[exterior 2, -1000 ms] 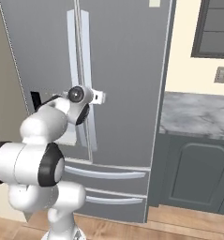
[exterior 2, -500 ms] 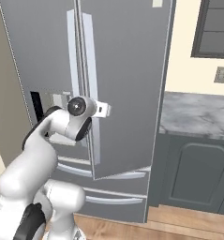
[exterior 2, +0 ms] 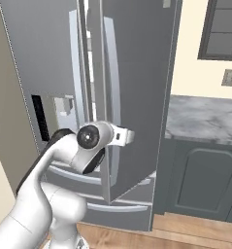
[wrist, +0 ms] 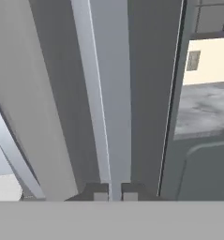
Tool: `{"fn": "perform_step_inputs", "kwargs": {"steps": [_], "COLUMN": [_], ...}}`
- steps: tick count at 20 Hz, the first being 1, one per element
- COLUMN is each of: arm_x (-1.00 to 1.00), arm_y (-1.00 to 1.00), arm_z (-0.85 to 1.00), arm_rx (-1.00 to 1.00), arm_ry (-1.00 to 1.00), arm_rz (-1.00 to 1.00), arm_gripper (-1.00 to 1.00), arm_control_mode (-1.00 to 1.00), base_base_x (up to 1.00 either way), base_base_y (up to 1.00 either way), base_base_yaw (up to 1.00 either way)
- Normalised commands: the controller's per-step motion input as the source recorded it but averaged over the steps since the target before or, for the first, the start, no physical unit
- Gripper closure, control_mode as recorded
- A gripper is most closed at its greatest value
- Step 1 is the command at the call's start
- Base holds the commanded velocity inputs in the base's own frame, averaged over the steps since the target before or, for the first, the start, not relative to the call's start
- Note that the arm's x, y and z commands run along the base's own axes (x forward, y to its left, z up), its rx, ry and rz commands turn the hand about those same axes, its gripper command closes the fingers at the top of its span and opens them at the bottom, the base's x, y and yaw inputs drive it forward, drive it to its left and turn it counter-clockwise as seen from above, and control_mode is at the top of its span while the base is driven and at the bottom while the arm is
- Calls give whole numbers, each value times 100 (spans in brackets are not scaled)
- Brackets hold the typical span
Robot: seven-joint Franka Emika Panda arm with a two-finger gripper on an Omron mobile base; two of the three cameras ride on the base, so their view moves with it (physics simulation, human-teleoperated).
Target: Take the cake and cupcake from the fridge and place them on the empty tray on the dining counter.
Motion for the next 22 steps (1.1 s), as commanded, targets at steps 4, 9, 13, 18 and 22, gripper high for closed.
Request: {"fn": "perform_step_inputs", "kwargs": {"steps": [4, 9, 13, 18, 22], "arm_x": [-91, -89, -100, -90, -49], "arm_y": [-72, -50, 6, 49, 94], "arm_z": [0, 8, 66, 74, 19], "arm_rx": [0, 0, -2, -13, -34], "arm_ry": [1, 0, -4, 3, 19], "arm_rz": [-6, -2, 1, 0, -1], "arm_gripper": [100, -100, -100, -100, -100], "arm_control_mode": [-100, -100, -100, -100, -100], "base_base_x": [0, 0, 0, 0, 0], "base_base_y": [0, 0, 0, 0, 0], "base_base_yaw": [0, 0, 0, 0, 0]}}
